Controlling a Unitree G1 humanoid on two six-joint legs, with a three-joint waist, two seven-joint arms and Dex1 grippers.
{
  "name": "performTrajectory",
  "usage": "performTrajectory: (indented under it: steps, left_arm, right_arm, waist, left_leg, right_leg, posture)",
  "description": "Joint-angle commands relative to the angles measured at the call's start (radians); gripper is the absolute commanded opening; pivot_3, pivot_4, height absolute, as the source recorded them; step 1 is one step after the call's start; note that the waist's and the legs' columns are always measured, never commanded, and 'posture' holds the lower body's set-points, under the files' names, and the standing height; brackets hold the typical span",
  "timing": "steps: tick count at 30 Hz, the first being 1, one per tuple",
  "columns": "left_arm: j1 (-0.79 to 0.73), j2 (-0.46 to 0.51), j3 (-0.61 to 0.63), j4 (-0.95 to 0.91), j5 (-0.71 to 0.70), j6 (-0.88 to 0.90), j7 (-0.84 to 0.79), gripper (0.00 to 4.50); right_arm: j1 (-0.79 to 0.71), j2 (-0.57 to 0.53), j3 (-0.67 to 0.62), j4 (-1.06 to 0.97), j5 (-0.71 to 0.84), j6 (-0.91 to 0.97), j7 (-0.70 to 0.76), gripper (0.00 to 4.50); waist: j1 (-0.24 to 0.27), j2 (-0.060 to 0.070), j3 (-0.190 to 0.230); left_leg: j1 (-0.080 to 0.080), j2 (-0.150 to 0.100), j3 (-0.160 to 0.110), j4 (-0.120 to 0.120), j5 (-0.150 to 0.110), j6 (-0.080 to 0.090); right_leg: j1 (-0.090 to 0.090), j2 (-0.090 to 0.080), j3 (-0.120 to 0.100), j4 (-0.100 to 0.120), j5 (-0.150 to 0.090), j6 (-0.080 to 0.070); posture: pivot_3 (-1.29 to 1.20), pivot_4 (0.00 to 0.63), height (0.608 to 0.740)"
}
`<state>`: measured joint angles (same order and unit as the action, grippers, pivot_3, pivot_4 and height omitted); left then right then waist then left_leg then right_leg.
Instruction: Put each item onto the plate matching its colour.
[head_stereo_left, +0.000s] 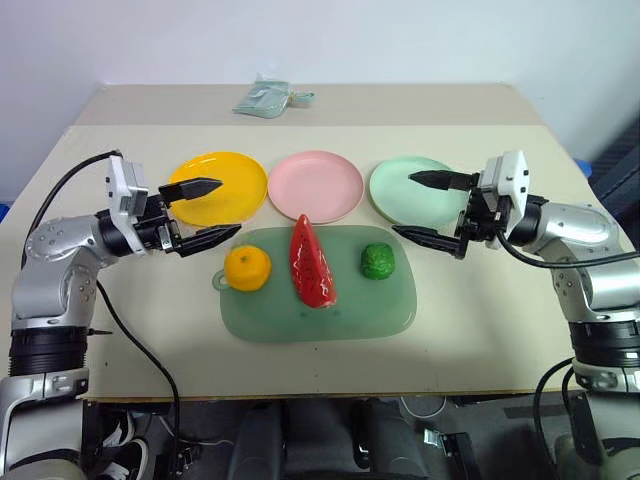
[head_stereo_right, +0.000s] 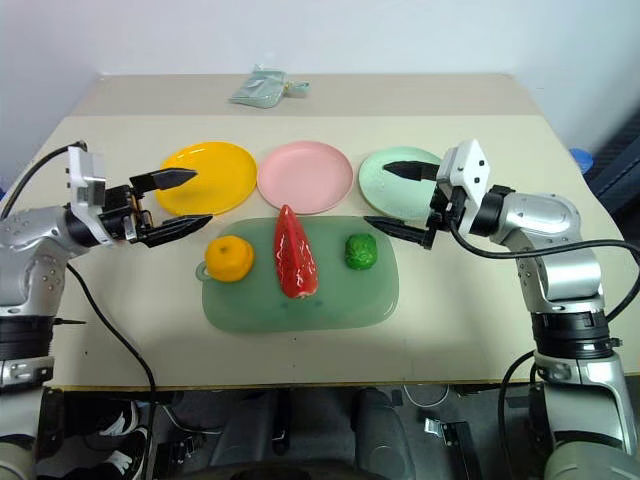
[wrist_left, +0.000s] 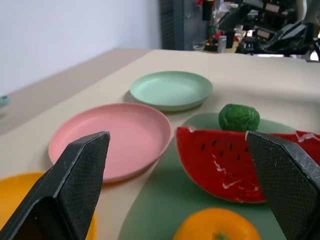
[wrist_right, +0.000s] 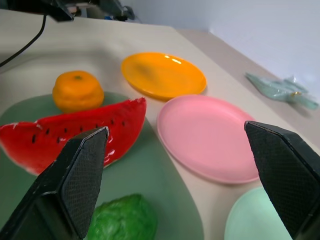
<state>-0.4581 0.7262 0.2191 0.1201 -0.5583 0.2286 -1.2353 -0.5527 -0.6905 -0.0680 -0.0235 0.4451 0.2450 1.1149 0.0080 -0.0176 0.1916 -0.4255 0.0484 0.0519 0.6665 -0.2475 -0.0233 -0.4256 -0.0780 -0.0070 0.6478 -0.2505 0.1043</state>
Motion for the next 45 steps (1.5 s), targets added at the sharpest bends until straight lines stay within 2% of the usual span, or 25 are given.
performTrajectory:
  steps: [1,7,19,24,29,39,45]
  left_arm:
    - [-0.010,0.011,0.029,-0.035,-0.018,-0.004,0.009,4.50]
    - [-0.059,0.026,0.034,-0.005,-0.022,-0.001,-0.003,4.50]
    - [0.026,0.061,0.061,-0.053,-0.075,0.076,-0.012,4.50]
    - [0.024,0.048,-0.014,-0.044,-0.013,0.050,-0.016,4.50]
    - [0.049,0.017,-0.068,-0.052,0.092,-0.051,0.033,4.50]
    - [0.071,-0.002,-0.142,0.062,0.178,-0.161,-0.006,4.50]
    - [0.028,-0.063,-0.206,0.162,0.236,-0.235,-0.013,4.50]
  right_arm:
    - [-0.026,0.006,-0.004,0.010,-0.007,-0.033,0.002,4.45]
    - [-0.015,0.030,0.003,0.002,-0.005,-0.035,-0.023,4.45]
    - [0.021,0.013,-0.031,-0.052,0.023,-0.017,-0.023,4.45]
    - [0.023,-0.005,-0.006,-0.130,0.095,0.069,0.033,4.45]
    - [0.015,-0.021,0.027,-0.115,0.081,0.040,0.108,4.45]
    - [0.039,-0.013,0.025,-0.134,0.074,0.051,0.066,4.45]
    - [0.061,-0.035,0.005,-0.159,0.074,0.059,0.040,4.45]
  waist:
    - [0.001,0.000,0.000]
    - [0.003,0.000,0.000]
    - [0.001,0.000,0.000]
    - [0.003,0.000,0.000]
    - [0.002,0.000,0.000]
    - [0.004,0.000,0.000]
    - [0.004,0.000,0.000]
  left_leg:
    - [0.000,0.000,0.000,0.000,0.000,0.000]
    - [0.000,0.000,0.000,0.000,0.000,0.000]
    - [0.000,0.000,0.000,-0.001,0.000,0.000]
    - [0.000,0.000,0.000,-0.001,0.000,0.000]
    - [0.000,0.000,0.000,-0.001,0.000,0.000]
    - [0.000,0.000,0.000,-0.001,0.000,0.000]
    - [0.000,0.000,0.000,0.000,0.000,0.000]
  right_leg:
    - [0.000,0.000,0.000,0.000,0.000,0.000]
    - [0.000,0.000,0.000,0.000,0.000,0.000]
    - [0.000,0.000,0.000,0.000,0.000,0.000]
    - [0.000,0.000,0.000,0.000,0.000,0.000]
    - [0.000,0.000,0.000,0.000,0.000,0.000]
    - [0.000,0.000,0.000,0.000,0.000,0.000]
    - [0.000,0.000,0.000,0.000,0.000,0.000]
  posture:
    - [0.00,0.150,0.740]
    - [0.00,0.150,0.740]
    - [0.00,0.150,0.740]
    - [0.00,0.150,0.740]
    - [0.00,0.150,0.740]
    - [0.00,0.150,0.740]
    - [0.00,0.150,0.740]
